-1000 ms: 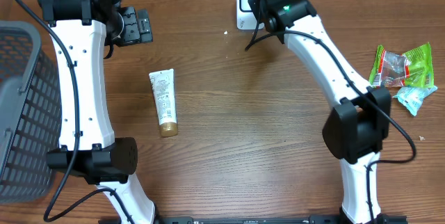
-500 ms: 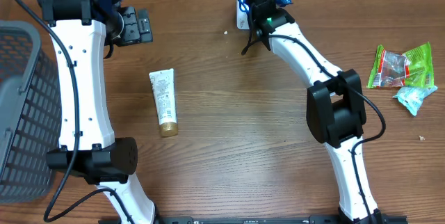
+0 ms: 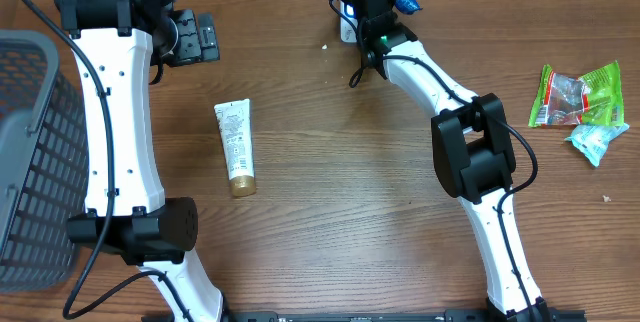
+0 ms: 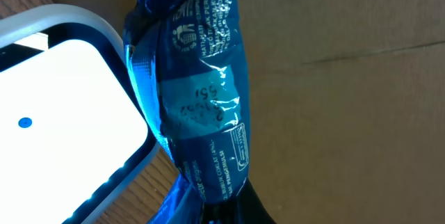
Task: Scan the item barcode
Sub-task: 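Hold the Oreo pack barcode in front of the white scanner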
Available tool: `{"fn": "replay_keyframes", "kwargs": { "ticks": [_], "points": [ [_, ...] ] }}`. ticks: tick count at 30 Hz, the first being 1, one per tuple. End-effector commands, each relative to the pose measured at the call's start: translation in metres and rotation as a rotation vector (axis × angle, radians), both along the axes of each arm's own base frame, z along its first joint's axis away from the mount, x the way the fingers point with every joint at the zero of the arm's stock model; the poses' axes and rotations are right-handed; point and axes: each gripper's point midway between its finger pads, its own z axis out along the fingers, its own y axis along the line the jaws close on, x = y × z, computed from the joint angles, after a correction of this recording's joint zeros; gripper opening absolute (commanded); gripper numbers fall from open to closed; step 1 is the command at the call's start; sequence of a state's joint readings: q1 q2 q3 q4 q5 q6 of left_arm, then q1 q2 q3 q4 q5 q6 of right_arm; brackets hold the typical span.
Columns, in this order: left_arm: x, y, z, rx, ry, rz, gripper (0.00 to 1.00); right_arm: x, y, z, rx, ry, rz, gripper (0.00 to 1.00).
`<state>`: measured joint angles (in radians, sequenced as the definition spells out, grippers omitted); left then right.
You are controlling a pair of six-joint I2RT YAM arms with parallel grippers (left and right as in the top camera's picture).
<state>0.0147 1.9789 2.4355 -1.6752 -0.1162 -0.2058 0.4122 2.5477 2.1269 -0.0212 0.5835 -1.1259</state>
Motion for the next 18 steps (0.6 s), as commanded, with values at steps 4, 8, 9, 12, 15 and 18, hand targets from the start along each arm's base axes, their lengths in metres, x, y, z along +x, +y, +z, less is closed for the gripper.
{"fn": "replay_keyframes", "kwargs": {
  "ticks": [4,8,9,12,15,18],
  "points": [
    [0.001,-0.002,0.007,0.0,-0.026,-0.015,1.0,0.003,-0.004,0.019,0.01,-0.043,-0.021,0.04],
    [0.001,-0.002,0.007,0.0,-0.027,-0.015,1.0,0.002,-0.002,0.02,0.007,-0.045,-0.025,0.04],
    [0.001,-0.002,0.007,0.0,-0.027,-0.014,1.0,0.001,0.0,0.02,0.005,-0.045,-0.025,0.04],
    [0.001,-0.002,0.007,0.0,-0.026,-0.015,1.0,-0.002,0.007,0.023,0.0,-0.05,-0.025,0.04],
    [0.001,-0.002,0.007,0.0,-0.027,-0.014,1.0,-0.004,0.009,0.029,0.001,-0.058,-0.022,0.04],
    [0.001,-0.002,0.007,0.0,-0.027,-0.015,1.0,-0.004,0.008,0.033,-0.017,-0.06,-0.019,0.04]
  ]
}}
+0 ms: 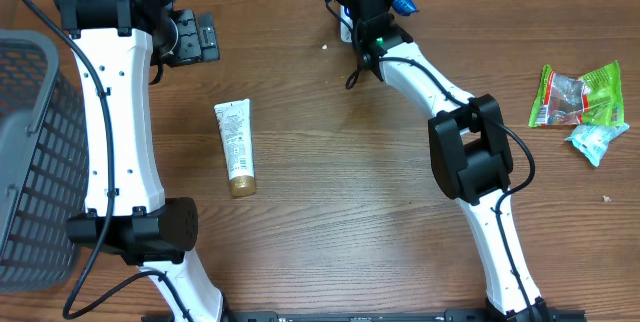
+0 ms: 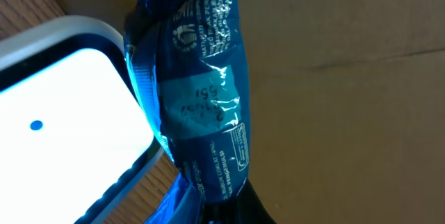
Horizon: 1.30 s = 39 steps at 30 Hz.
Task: Scan the item barcode
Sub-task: 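Hold the Oreo pack barcode in front of the white scanner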
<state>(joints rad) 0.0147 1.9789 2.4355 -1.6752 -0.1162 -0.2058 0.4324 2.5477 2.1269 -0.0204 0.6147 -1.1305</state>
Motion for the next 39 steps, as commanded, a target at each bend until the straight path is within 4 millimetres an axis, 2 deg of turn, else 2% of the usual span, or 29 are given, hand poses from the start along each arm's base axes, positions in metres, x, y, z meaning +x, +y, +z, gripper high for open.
{"fn": "replay_keyframes", "kwargs": {
  "ticks": [1,3,9,14,18,23,26,31,35,39],
  "points": [
    [0.001,-0.002,0.007,0.0,-0.027,-0.015,1.0,0.0,-0.001,0.032,-0.022,-0.053,-0.013,0.04],
    [0.001,-0.002,0.007,0.0,-0.026,-0.015,1.0,-0.002,-0.001,0.033,-0.048,-0.052,-0.023,0.04],
    [0.001,-0.002,0.007,0.0,-0.027,-0.015,1.0,-0.011,-0.005,0.075,-0.028,-0.231,-0.19,0.04],
    [0.001,-0.002,0.007,0.0,-0.027,-0.015,1.0,-0.023,-0.009,0.081,0.021,-0.277,-0.294,0.04],
    [0.001,-0.002,0.007,0.0,-0.026,-0.015,1.0,-0.026,-0.009,0.064,0.12,-0.254,-0.325,0.04],
    [0.001,-0.002,0.007,0.0,-0.027,-0.015,1.0,-0.026,-0.024,0.043,0.154,-0.217,-0.375,0.04],
    [0.001,-0.002,0.007,0.0,-0.027,-0.014,1.0,-0.024,-0.031,0.042,0.162,-0.22,-0.386,0.04],
    [0.001,-0.002,0.007,0.0,-0.026,-0.015,1.0,-0.024,-0.025,0.03,0.184,-0.173,-0.357,0.04],
    [0.001,-0.002,0.007,0.0,-0.027,-0.014,1.0,-0.027,-0.014,0.003,0.176,-0.043,-0.284,0.04],
    [0.001,-0.002,0.007,0.0,-0.026,-0.015,1.0,-0.027,-0.013,0.003,0.18,-0.042,-0.278,0.04]
  ]
}}
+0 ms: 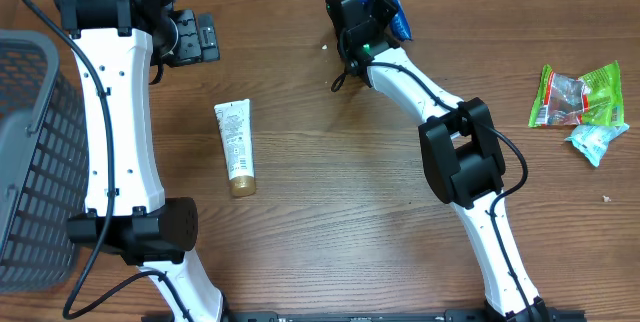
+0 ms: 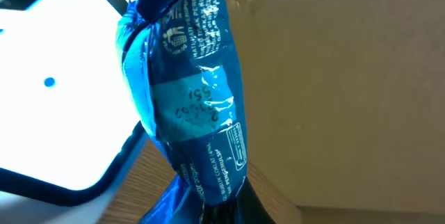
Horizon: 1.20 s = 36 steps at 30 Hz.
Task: Scan the item barcode
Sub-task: 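Hold the Oreo pack barcode in front of the white scanner, then carry the Oreo pack to the right table edge and release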
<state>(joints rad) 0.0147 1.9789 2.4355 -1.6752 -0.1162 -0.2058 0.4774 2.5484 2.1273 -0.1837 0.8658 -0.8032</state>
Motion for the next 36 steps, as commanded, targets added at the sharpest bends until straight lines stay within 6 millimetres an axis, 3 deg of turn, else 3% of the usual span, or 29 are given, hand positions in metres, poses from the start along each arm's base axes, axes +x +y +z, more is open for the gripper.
{"fn": "replay_keyframes", "kwargs": {
  "ticks": [1,8,12,16,22,26,28,29,31,36],
  "points": [
    [0.001,-0.002,0.007,0.0,-0.026,-0.015,1.0,0.004,0.005,0.02,0.054,-0.049,0.008,0.04],
    [0.001,-0.002,0.007,0.0,-0.026,-0.015,1.0,0.003,0.013,0.02,0.06,-0.049,0.029,0.04],
    [0.001,-0.002,0.007,0.0,-0.027,-0.015,1.0,-0.004,0.048,0.029,0.083,-0.047,0.123,0.04],
    [0.001,-0.002,0.007,0.0,-0.027,-0.015,1.0,-0.016,0.075,0.063,0.182,-0.086,0.184,0.04],
    [0.001,-0.002,0.007,0.0,-0.026,-0.014,1.0,-0.081,0.123,0.089,0.547,0.179,0.369,0.04],
    [0.001,-0.002,0.007,0.0,-0.026,-0.014,1.0,-0.141,0.131,0.103,0.899,0.465,0.392,0.04],
    [0.001,-0.002,0.007,0.0,-0.027,-0.015,1.0,-0.167,0.116,0.112,0.998,0.603,0.387,0.04],
    [0.001,-0.002,0.007,0.0,-0.027,-0.015,1.0,-0.178,0.1,0.117,1.036,0.658,0.362,0.04],
    [0.001,-0.002,0.007,0.0,-0.027,-0.014,1.0,-0.182,0.069,0.121,1.128,0.698,0.241,0.04],
    [0.001,-0.002,0.007,0.0,-0.026,-0.015,1.0,-0.173,-0.052,0.101,1.351,0.755,-0.11,0.04]
  ]
}}
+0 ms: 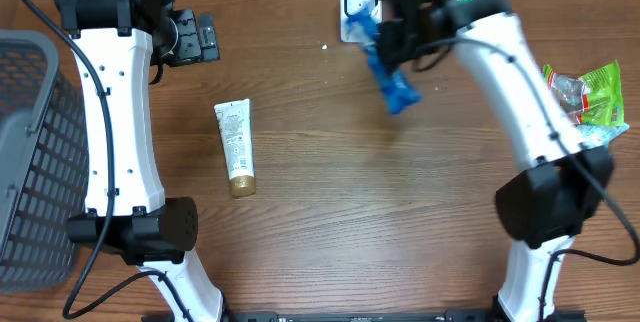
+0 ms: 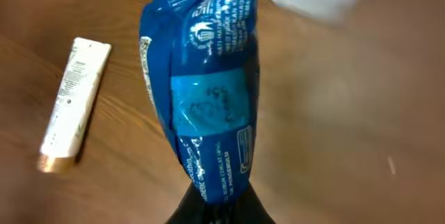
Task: Scan the item barcode
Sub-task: 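Carry the Oreo pack to the right table edge and release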
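The blue snack packet (image 1: 393, 74) hangs over the table, below and right of the white scanner. My right gripper (image 1: 384, 30) is shut on the packet's upper end. In the right wrist view the packet (image 2: 206, 92) fills the middle, printed side toward the camera, pinched at its lower end by the gripper (image 2: 217, 209). The scanner is a white blur at the top right. My left gripper (image 1: 200, 38) stays at the far left of the table, holding nothing; its jaws are too small to read.
A white tube with a gold cap (image 1: 236, 148) lies left of centre, also seen as the tube (image 2: 73, 102) in the wrist view. A grey mesh basket (image 1: 28, 152) stands at the left edge. Green and clear snack packets (image 1: 585, 97) lie at the right.
My right arm has swung from behind the scanner to the right side of the table. The blue packet has come away from the scanner face and now hangs over bare wood. The left arm is unmoved.
My right gripper held the blue packet at the back edge right beside the lit scanner face, first with the face to the left, then shifted slightly. The packet was later tilted further over the scanner. Now it is held away from it, above the table.
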Available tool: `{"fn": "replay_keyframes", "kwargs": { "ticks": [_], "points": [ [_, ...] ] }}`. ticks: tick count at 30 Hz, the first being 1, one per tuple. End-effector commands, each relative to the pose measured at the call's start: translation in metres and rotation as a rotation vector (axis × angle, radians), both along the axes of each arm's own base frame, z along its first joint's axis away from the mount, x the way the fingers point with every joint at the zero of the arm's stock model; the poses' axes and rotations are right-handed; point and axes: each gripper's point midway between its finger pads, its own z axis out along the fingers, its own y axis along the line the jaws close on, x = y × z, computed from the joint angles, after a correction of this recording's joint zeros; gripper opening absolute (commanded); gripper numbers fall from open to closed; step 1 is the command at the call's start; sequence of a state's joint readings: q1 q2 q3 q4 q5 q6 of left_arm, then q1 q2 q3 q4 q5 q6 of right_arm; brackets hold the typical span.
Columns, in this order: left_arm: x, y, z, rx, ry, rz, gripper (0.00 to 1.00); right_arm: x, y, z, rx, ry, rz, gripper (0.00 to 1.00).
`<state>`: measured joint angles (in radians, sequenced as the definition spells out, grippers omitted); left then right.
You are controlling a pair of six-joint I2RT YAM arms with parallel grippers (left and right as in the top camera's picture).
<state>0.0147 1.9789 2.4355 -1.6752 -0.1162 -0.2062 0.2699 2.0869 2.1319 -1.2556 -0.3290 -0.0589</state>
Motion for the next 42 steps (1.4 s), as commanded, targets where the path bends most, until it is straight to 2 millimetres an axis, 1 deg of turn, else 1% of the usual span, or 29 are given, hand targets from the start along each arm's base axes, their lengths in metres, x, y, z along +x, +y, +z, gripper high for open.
{"fn": "replay_keyframes", "kwargs": {
  "ticks": [1,2,4,5,7,10,11,12,13,14,15,16,18,21,24,25,26,27,28,29,30,31,32,33,35,36,39,41,42],
  "points": [
    [0.001,-0.002,0.007,0.0,-0.026,-0.015,1.0,0.009,-0.071,0.015,0.137,0.073,-0.192,0.04],
    [0.001,-0.002,0.007,0.0,-0.026,-0.015,1.0,0.012,-0.104,0.002,0.122,0.091,-0.249,0.04],
    [0.001,-0.002,0.007,0.0,-0.026,-0.015,1.0,0.013,-0.144,-0.018,0.072,0.109,-0.324,0.04],
    [0.001,-0.002,0.007,0.0,-0.026,-0.015,1.0,0.014,-0.166,-0.031,0.039,0.119,-0.372,0.04],
    [0.001,-0.002,0.007,0.0,-0.026,-0.015,1.0,0.012,-0.197,-0.058,-0.001,0.14,-0.44,0.04],
    [0.001,-0.002,0.007,0.0,-0.026,-0.015,1.0,0.0,-0.236,-0.11,-0.065,0.193,-0.526,0.04],
    [0.001,-0.002,0.007,0.0,-0.026,-0.015,1.0,-0.003,-0.244,-0.12,-0.086,0.196,-0.543,0.04],
    [0.001,-0.002,0.007,0.0,-0.026,-0.015,1.0,-0.004,-0.248,-0.125,-0.097,0.195,-0.552,0.04],
    [0.001,-0.002,0.007,0.0,-0.027,-0.015,1.0,-0.005,-0.254,-0.135,-0.107,0.191,-0.565,0.08],
    [0.001,-0.002,0.007,0.0,-0.026,-0.015,1.0,-0.006,-0.257,-0.139,-0.106,0.188,-0.572,0.22],
    [0.001,-0.002,0.007,0.0,-0.026,-0.015,1.0,-0.006,-0.259,-0.139,-0.105,0.184,-0.577,0.43],
    [0.001,-0.002,0.007,0.0,-0.026,-0.015,1.0,-0.004,-0.26,-0.137,-0.104,0.177,-0.579,0.54],
    [0.001,-0.002,0.007,0.0,-0.026,-0.015,1.0,-0.001,-0.26,-0.13,-0.1,0.171,-0.586,0.61],
    [0.001,-0.002,0.007,0.0,-0.027,-0.015,1.0,0.002,-0.25,-0.107,-0.044,0.177,-0.567,0.63],
    [0.001,-0.002,0.007,0.0,-0.026,-0.015,1.0,0.009,-0.225,-0.051,0.061,0.154,-0.51,0.63],
    [0.001,-0.002,0.007,0.0,-0.026,-0.015,1.0,0.013,-0.208,-0.025,0.115,0.126,-0.47,0.64],
    [0.001,-0.002,0.007,0.0,-0.026,-0.015,1.0,0.016,-0.19,-0.007,0.188,0.108,-0.425,0.67],
    [0.001,-0.002,0.007,0.0,-0.027,-0.015,1.0,0.019,-0.167,0.01,0.289,0.089,-0.363,0.77],
    [0.001,-0.002,0.007,0.0,-0.026,-0.015,1.0,0.021,-0.143,0.025,0.398,0.074,-0.292,1.0],
    [0.001,-0.002,0.007,0.0,-0.026,-0.015,1.0,0.023,-0.113,0.037,0.507,0.059,-0.197,1.0],
    [0.001,-0.002,0.007,0.0,-0.026,-0.015,1.0,0.023,-0.089,0.039,0.551,0.057,-0.133,1.0],
    [0.001,-0.002,0.007,0.0,-0.026,-0.015,1.0,0.023,-0.072,0.035,0.554,0.062,-0.094,1.0],
    [0.001,-0.002,0.007,0.0,-0.026,-0.015,1.0,0.021,-0.06,0.032,0.553,0.068,-0.071,1.0],
    [0.001,-0.002,0.007,0.0,-0.026,-0.015,1.0,0.018,-0.031,0.023,0.542,0.099,-0.042,1.0],
    [0.001,-0.002,0.007,0.0,-0.026,-0.015,1.0,0.015,0.005,0.009,0.493,0.123,-0.024,1.0],
    [0.001,-0.002,0.007,0.0,-0.026,-0.015,1.0,0.015,0.032,-0.006,0.427,0.133,-0.039,0.99],
    [0.001,-0.002,0.007,0.0,-0.027,-0.015,1.0,0.012,0.078,-0.032,0.302,0.125,-0.094,0.99],
    [0.001,-0.002,0.007,0.0,-0.026,-0.015,1.0,0.007,0.105,-0.042,0.263,0.108,-0.092,0.99],
    [0.001,-0.002,0.007,0.0,-0.027,-0.015,1.0,0.001,0.126,-0.045,0.25,0.091,-0.075,0.99]
  ]
}}
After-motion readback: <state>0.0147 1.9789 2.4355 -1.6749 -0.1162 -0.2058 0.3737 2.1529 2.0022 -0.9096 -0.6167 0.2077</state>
